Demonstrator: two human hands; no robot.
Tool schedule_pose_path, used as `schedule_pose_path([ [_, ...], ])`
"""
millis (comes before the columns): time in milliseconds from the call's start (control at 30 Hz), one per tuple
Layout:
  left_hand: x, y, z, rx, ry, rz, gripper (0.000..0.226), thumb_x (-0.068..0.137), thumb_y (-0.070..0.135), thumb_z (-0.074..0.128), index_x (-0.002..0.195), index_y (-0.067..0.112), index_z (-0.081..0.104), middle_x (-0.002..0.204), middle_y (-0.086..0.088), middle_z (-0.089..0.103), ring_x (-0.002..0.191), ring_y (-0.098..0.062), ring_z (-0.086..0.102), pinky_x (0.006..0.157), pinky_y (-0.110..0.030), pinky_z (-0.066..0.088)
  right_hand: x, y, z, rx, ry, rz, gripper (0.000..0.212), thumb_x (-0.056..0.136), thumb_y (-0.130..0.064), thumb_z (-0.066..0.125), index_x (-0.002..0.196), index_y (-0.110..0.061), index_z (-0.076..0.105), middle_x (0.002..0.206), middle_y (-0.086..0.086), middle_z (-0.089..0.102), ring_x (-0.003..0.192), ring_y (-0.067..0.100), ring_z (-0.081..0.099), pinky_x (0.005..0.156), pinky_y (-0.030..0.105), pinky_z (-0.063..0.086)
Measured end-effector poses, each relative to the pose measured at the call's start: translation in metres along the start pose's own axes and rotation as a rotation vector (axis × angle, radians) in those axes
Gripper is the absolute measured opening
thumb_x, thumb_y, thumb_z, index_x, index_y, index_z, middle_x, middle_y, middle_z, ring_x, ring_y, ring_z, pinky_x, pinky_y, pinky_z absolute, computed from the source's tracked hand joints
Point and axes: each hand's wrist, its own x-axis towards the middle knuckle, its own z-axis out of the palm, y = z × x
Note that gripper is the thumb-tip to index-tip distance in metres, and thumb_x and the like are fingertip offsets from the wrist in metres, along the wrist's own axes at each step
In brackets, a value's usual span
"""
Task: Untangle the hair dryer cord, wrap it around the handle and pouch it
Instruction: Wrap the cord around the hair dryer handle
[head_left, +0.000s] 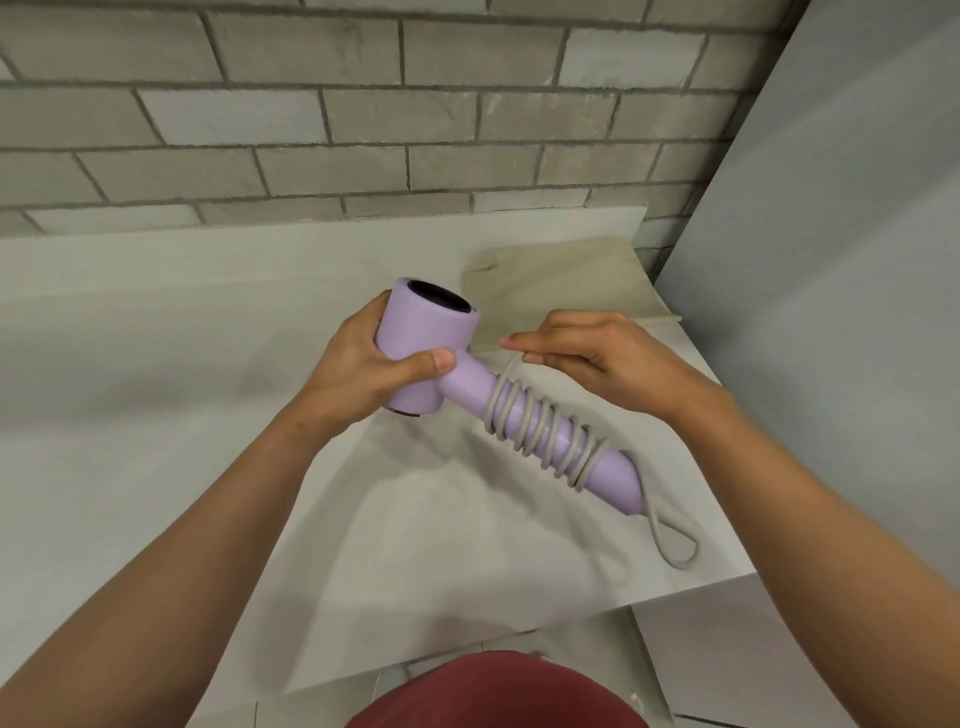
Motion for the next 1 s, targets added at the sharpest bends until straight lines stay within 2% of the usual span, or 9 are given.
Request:
schedule_pose_path([
  [133, 0.003, 0.008, 0.006, -0.130, -0.002, 0.009, 0.046, 0.068, 0.047, 0.083, 0.111, 0.040, 0.068, 0.103, 0.009, 0.077, 0.093, -0.013, 0.075, 0.067, -0.025, 0.059, -0.011, 0.003, 0.011, 0.038, 0.107, 0.063, 0.042, 0.108, -0.026, 0.050, 0.149, -0.026, 0.058, 0.097, -0.015, 0.061, 0.086, 0.002, 0.060, 0.083, 0.025, 0.052],
  [200, 0.005, 0.009, 0.011, -0.167, 0.005, 0.006, 0.047, 0.068, 0.046, 0.083, 0.112, 0.035, 0.068, 0.102, 0.008, 0.077, 0.092, -0.014, 0.075, 0.067, -0.026, 0.059, -0.019, 0.004, 0.018, 0.072, 0.060, 0.109, 0.051, 0.107, -0.028, 0.050, 0.156, -0.041, 0.046, 0.103, -0.021, 0.059, 0.096, 0.001, 0.061, 0.095, 0.024, 0.050],
  [267, 0.009, 0.011, 0.015, -0.201, 0.022, -0.007, 0.053, 0.067, 0.046, 0.084, 0.114, 0.028, 0.068, 0.101, 0.006, 0.078, 0.091, -0.016, 0.076, 0.067, -0.028, 0.059, -0.030, 0.005, 0.035, 0.135, -0.081, 0.237, 0.060, 0.108, -0.031, 0.044, 0.163, -0.047, 0.025, 0.135, -0.010, 0.058, 0.119, 0.011, 0.060, 0.112, 0.029, 0.040],
  [333, 0.013, 0.013, 0.019, -0.216, 0.057, -0.017, 0.055, 0.065, 0.048, 0.084, 0.113, 0.025, 0.068, 0.100, 0.006, 0.078, 0.091, -0.017, 0.076, 0.067, -0.028, 0.059, -0.043, 0.000, 0.059, 0.016, -0.080, 0.381, 0.060, 0.111, -0.035, 0.029, 0.168, -0.019, 0.016, 0.161, 0.017, 0.039, 0.115, 0.017, 0.069, 0.111, 0.029, 0.035],
  [400, 0.018, 0.014, 0.021, -0.214, 0.103, -0.022, 0.056, 0.065, 0.049, 0.084, 0.113, 0.024, 0.068, 0.100, 0.006, 0.078, 0.091, -0.015, 0.076, 0.068, -0.026, 0.059, -0.044, -0.007, 0.069, -0.302, -0.009, 0.420, 0.053, 0.107, -0.030, 0.038, 0.148, 0.001, 0.051, 0.143, 0.028, 0.055, 0.088, 0.015, 0.077, 0.095, 0.031, 0.048],
  [467, 0.021, 0.014, 0.023, -0.212, 0.152, -0.034, 0.056, 0.066, 0.048, 0.084, 0.113, 0.023, 0.068, 0.102, 0.005, 0.078, 0.092, -0.016, 0.076, 0.068, -0.027, 0.059, -0.036, -0.020, 0.077, 0.075, -0.046, 0.568, 0.028, 0.105, -0.015, 0.049, 0.124, -0.003, 0.065, 0.117, 0.017, 0.067, 0.094, 0.032, 0.068, 0.090, 0.046, 0.051],
  [600, 0.027, 0.009, 0.028, -0.175, 0.281, -0.071, 0.058, 0.065, 0.051, 0.085, 0.111, 0.021, 0.069, 0.099, 0.004, 0.078, 0.090, -0.016, 0.076, 0.066, -0.032, 0.060, -0.017, -0.035, 0.078, 0.057, -0.016, 0.502, 0.021, 0.104, -0.002, 0.042, 0.124, -0.006, 0.046, 0.103, 0.010, 0.058, 0.084, 0.033, 0.053, 0.077, 0.053, 0.051],
  [800, 0.030, -0.001, 0.024, -0.008, 0.441, -0.116, 0.054, 0.062, 0.060, 0.085, 0.101, 0.030, 0.065, 0.095, 0.013, 0.075, 0.088, -0.011, 0.074, 0.074, -0.047, 0.064, -0.018, -0.053, 0.085, 0.106, -0.014, 0.471, 0.066, 0.108, -0.010, 0.042, 0.167, -0.015, 0.014, 0.121, 0.008, 0.055, 0.099, 0.031, 0.058, 0.087, 0.045, 0.051],
  [1000, 0.026, -0.007, 0.022, 0.122, 0.532, -0.132, 0.064, 0.059, 0.070, 0.082, 0.106, 0.032, 0.060, 0.098, 0.016, 0.070, 0.090, -0.008, 0.070, 0.072, -0.042, 0.063, -0.018, -0.067, 0.097, 0.034, 0.219, 0.508, 0.059, 0.105, -0.015, 0.053, 0.161, -0.014, 0.036, 0.110, 0.006, 0.061, 0.089, 0.029, 0.061, 0.077, 0.042, 0.051],
])
